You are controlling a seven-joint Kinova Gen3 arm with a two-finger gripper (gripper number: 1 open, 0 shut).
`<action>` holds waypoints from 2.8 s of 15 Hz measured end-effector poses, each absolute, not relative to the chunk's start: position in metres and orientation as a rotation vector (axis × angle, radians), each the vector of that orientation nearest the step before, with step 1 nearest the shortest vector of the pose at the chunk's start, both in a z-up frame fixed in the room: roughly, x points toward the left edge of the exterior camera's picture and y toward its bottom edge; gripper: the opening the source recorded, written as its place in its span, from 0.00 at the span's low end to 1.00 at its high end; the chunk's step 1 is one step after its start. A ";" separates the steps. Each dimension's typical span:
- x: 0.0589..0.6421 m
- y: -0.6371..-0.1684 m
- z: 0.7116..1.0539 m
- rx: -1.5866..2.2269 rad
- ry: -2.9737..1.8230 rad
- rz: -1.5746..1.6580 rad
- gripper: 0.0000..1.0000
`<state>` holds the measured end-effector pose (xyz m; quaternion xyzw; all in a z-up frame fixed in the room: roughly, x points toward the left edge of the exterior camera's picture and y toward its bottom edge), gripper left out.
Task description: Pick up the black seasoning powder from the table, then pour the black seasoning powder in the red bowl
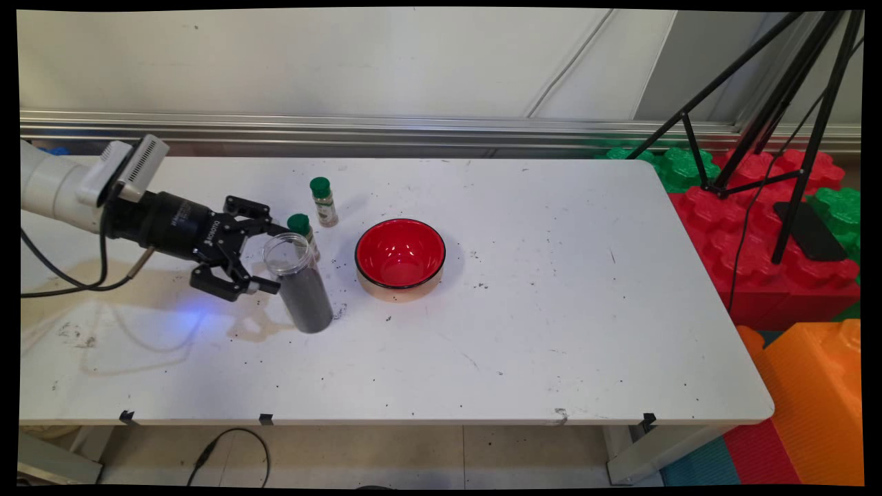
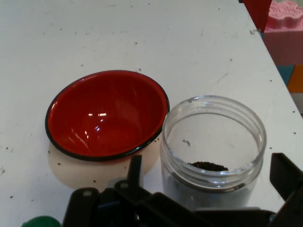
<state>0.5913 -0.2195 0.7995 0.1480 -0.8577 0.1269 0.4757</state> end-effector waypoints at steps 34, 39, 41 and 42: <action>0.580 -0.228 0.765 0.396 -2.043 0.294 0.00; 0.577 -0.235 0.785 0.434 -2.021 0.311 0.00; 0.576 -0.238 0.796 0.447 -2.016 0.323 0.00; 0.575 -0.240 0.802 0.453 -2.013 0.329 0.00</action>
